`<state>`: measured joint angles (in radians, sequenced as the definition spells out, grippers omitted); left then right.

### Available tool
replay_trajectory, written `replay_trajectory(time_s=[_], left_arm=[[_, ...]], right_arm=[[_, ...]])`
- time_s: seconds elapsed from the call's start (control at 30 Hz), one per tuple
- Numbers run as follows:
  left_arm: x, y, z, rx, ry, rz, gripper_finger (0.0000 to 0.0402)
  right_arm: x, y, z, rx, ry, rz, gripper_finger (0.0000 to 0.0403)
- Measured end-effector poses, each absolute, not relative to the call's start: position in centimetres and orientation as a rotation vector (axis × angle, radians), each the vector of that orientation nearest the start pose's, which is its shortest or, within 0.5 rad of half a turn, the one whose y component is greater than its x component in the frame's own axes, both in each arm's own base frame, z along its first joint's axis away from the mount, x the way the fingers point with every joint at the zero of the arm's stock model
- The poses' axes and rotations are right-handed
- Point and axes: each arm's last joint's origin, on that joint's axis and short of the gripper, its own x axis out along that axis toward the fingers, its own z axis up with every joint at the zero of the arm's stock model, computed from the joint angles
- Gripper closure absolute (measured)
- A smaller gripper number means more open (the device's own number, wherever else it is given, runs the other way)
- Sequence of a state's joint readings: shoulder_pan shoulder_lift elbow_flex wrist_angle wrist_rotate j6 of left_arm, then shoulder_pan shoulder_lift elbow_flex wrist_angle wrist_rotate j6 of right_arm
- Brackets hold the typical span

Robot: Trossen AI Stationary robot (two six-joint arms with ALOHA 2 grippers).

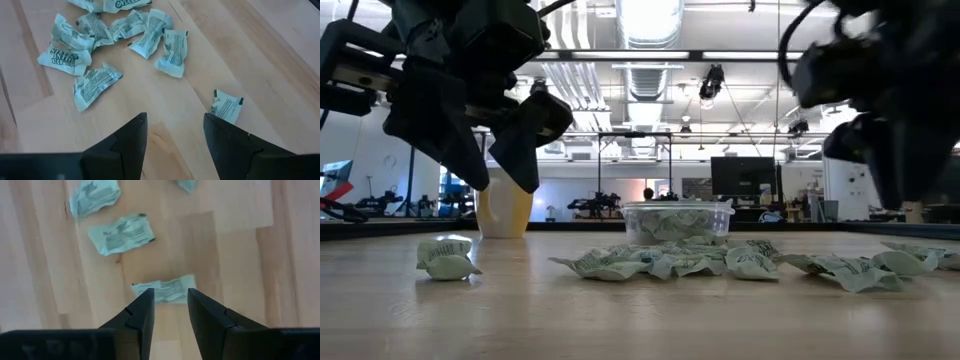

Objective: Pick and place Stevia / Truvia into bins
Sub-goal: Put the stevia packet into the transparent bin

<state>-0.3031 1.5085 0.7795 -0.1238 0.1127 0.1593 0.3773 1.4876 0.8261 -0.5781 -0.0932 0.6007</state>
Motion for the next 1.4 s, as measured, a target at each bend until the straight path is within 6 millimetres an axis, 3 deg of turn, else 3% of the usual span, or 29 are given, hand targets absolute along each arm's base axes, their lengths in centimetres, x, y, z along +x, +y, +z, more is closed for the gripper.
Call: replay_trajectory(time_s=[0.17, 0.33, 1.0, 1.4], left_arm=[[27.6, -9.0, 17.6, 0.229, 0.823, -0.458, 0.0224], [27.6, -9.0, 17.6, 0.229, 0.823, -0.457, 0.0224], [27.6, -9.0, 17.6, 0.23, 0.823, -0.457, 0.0224], [27.6, -9.0, 17.6, 0.23, 0.822, -0.457, 0.0224]], right_arm=[[22.8, 12.5, 17.2, 0.178, 1.235, -0.021, 0.0294], [22.3, 13.5, 17.2, 0.096, 1.166, -0.063, 0.0295], [21.5, 13.2, 14.9, 0.222, 1.135, -0.07, 0.0227], [20.9, 12.7, 13.2, 0.265, 1.108, -0.076, 0.0227]])
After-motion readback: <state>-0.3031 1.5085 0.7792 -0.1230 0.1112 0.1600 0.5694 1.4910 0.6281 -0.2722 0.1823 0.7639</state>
